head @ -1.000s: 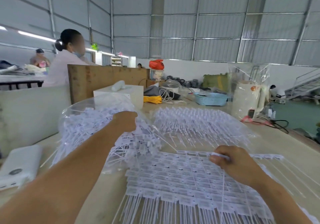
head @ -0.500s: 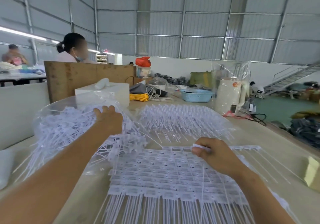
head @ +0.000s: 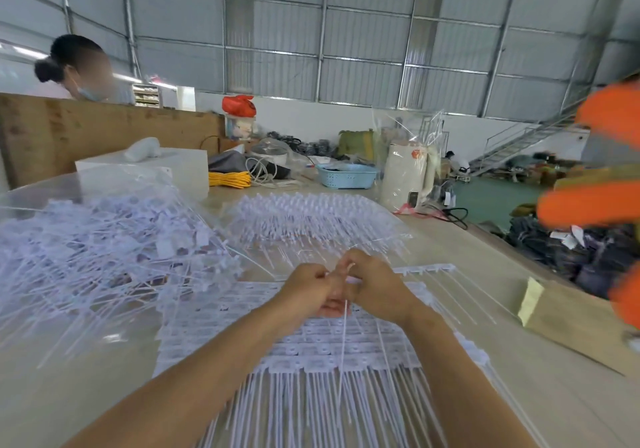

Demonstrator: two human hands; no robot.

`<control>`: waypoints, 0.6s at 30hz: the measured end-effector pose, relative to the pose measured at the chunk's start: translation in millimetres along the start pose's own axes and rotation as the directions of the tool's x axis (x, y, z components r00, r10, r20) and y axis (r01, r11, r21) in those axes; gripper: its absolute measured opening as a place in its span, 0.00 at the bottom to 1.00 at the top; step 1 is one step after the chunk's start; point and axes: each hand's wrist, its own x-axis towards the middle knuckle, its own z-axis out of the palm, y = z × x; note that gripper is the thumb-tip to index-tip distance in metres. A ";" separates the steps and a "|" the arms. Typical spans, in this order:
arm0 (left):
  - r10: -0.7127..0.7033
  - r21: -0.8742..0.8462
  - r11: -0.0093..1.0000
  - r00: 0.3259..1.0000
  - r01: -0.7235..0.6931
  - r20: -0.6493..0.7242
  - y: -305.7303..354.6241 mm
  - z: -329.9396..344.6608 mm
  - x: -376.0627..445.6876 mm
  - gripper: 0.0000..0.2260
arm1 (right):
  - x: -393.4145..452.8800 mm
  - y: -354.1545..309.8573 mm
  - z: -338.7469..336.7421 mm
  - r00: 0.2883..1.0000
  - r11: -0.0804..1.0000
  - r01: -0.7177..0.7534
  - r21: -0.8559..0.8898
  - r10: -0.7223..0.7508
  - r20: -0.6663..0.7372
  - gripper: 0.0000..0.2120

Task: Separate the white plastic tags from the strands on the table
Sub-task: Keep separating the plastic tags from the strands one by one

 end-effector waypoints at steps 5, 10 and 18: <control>0.024 -0.052 0.998 0.994 -0.030 -0.103 -10.5 -6.3 -1.2 0.11 | -0.2 -1.9 -0.3 0.996 0.996 -0.054 0.070 0.048 0.074 0.09; 0.078 -0.200 0.974 0.987 -0.105 -0.138 -10.5 -6.3 -3.4 0.11 | -1.8 -1.6 -1.9 0.989 0.998 -0.057 -0.029 0.061 0.135 0.08; 0.119 -0.150 0.980 0.988 -0.132 -0.096 -8.9 -3.3 -6.6 0.17 | -3.0 -8.7 -2.9 0.997 0.999 -0.005 0.038 0.002 0.083 0.15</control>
